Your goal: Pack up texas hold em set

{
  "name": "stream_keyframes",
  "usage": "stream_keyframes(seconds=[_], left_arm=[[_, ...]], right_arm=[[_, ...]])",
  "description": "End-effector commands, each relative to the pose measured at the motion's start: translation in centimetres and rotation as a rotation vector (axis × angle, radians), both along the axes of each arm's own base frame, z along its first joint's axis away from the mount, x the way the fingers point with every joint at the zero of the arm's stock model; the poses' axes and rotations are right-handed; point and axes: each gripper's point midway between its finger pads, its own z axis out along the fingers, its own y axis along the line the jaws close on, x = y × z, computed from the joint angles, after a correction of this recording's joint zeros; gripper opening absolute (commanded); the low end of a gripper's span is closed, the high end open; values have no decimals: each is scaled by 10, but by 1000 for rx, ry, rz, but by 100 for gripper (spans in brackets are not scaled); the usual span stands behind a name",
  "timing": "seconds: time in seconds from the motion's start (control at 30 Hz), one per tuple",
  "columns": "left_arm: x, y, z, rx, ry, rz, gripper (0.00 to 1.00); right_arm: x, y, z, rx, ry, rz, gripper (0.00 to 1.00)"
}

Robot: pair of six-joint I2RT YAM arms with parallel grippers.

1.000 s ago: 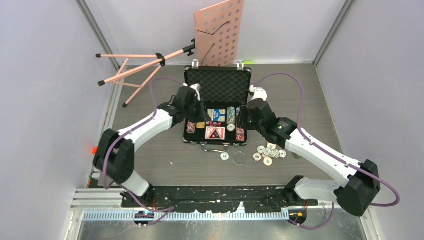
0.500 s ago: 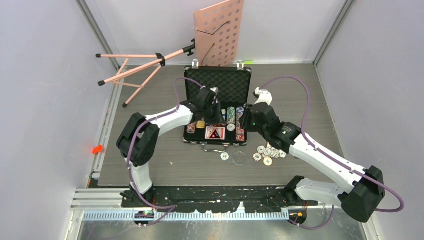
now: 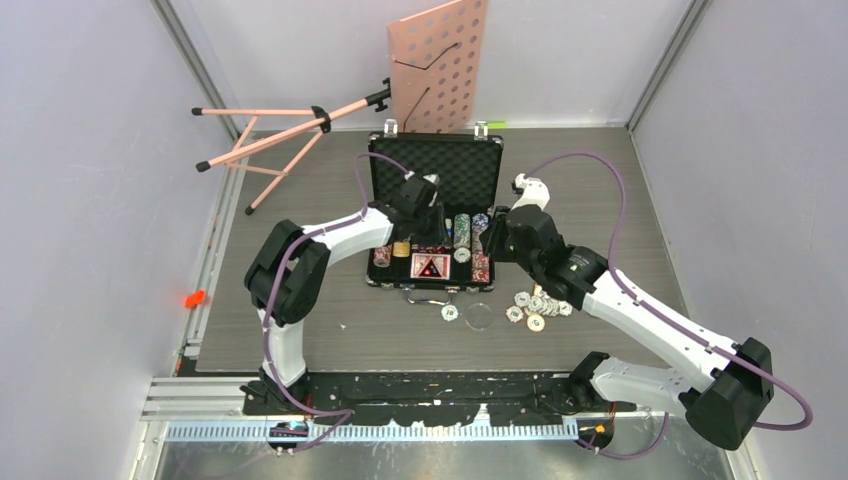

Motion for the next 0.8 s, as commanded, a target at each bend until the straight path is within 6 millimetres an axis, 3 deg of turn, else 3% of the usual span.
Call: stream_keyframes(seconds=[0.0, 0.77], left_arm=[[15, -1, 15, 20, -68, 17, 12], [-6, -4, 4, 59, -14, -23, 14]], right_arm=[[5, -3, 17, 42, -57, -31, 33], [6, -7, 10, 30, -47, -46, 33]])
